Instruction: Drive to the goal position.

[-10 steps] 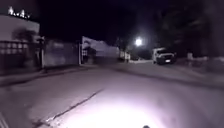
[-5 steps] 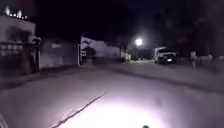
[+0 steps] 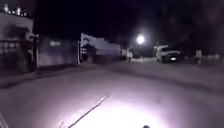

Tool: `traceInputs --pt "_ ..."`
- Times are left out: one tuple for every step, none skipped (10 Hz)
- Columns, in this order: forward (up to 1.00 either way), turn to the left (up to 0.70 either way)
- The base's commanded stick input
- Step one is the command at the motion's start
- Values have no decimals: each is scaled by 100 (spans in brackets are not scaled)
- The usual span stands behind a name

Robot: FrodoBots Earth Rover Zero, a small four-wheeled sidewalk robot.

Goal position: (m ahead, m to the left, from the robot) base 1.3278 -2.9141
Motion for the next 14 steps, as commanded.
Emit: traceInputs --pt "70 0" --pt "70 0" --pt "70 0" --pt "70 0" --pt "70 0" --pt "70 0" --pt "70 0" --pt "70 0" --pt "70 0" --pt "70 0" --pt "70 0" --pt "70 0" --pt "70 0" --pt "70 0"
